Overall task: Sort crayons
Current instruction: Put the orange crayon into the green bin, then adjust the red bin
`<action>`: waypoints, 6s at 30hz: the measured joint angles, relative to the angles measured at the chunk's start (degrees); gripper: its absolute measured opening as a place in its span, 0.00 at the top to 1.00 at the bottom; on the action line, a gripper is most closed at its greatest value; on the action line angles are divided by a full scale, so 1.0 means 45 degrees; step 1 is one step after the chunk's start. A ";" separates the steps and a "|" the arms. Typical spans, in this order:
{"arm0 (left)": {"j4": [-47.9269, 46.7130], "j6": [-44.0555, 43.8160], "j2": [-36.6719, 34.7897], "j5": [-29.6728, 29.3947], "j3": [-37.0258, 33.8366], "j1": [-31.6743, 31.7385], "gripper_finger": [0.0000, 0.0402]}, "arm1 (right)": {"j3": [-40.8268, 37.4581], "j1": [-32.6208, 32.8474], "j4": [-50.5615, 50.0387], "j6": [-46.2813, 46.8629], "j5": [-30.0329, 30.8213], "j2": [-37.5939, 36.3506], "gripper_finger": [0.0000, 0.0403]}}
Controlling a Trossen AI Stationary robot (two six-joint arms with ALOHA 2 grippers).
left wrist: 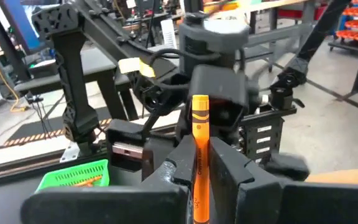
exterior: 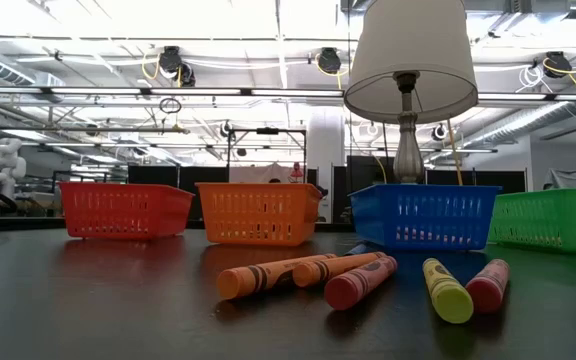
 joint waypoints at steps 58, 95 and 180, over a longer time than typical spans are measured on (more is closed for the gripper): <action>-0.0303 -0.0546 0.0103 -0.2215 0.0000 -0.1978 0.47 | 0.0000 0.1228 0.3930 -0.5596 0.2436 -0.0005 0.97; -0.5158 -0.4799 0.0087 -0.5848 0.0000 -0.3521 0.47 | -0.0004 0.0291 -1.6355 1.1301 0.0933 -0.3310 0.97; -1.4023 -1.2499 0.0470 -0.8315 -0.0578 -0.1599 0.47 | -0.0340 0.4364 -2.0540 2.6383 -1.0677 -0.1579 0.61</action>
